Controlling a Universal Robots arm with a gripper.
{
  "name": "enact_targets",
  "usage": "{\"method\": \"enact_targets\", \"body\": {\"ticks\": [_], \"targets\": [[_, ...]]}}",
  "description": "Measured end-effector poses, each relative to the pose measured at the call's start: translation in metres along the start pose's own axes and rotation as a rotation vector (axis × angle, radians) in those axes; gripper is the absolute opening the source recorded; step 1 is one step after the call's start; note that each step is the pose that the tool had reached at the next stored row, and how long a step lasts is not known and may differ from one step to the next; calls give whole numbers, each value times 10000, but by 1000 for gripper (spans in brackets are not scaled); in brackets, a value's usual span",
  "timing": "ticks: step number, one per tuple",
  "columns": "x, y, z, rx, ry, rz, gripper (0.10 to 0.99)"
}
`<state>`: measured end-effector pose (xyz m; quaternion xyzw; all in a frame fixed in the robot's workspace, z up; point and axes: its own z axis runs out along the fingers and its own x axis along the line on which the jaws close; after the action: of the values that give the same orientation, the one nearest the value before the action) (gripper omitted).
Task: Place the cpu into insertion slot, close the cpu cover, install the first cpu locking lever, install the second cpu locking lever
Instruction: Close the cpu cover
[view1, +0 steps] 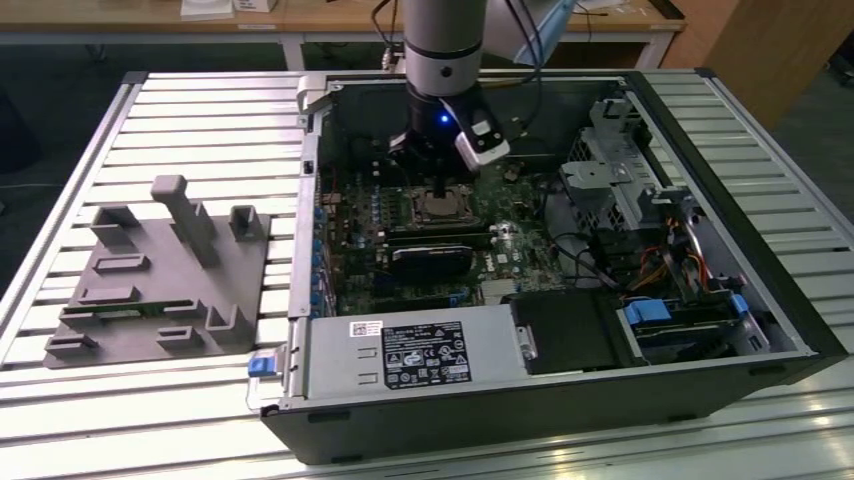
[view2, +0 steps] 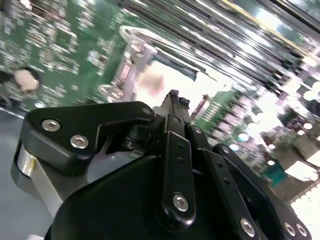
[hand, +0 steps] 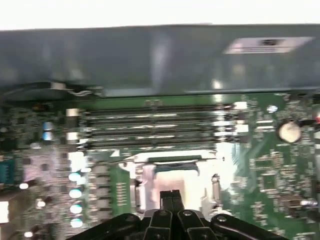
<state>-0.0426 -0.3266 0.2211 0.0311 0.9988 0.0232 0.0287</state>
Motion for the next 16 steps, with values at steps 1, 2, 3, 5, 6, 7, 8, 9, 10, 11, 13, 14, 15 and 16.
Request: {"method": "enact_targets", "body": {"ticks": [1,2,3,5,6,7,8,9,10,11,13,14,15,16], "targets": [[-40,2,2,1,1,-1,106],[-73,4,4,1,2,-1,106],[-91,5,5,0,4,-1,106],[-93,5,4,0,2,-1,106],[-94,6,-2,3,4,-1,106],[-95,7,-14,2,3,-1,106],[-96,7,-32,1,3,0,106],[-97,8,-53,2,3,0,106],[-98,10,-76,1,3,0,106],[-99,11,-102,1,2,0,106],[-103,14,-156,0,1,-1,106],[-104,15,-182,0,-1,-1,106],[-106,16,-208,1,-1,-1,106],[-107,17,-225,2,-1,-1,106]]}}
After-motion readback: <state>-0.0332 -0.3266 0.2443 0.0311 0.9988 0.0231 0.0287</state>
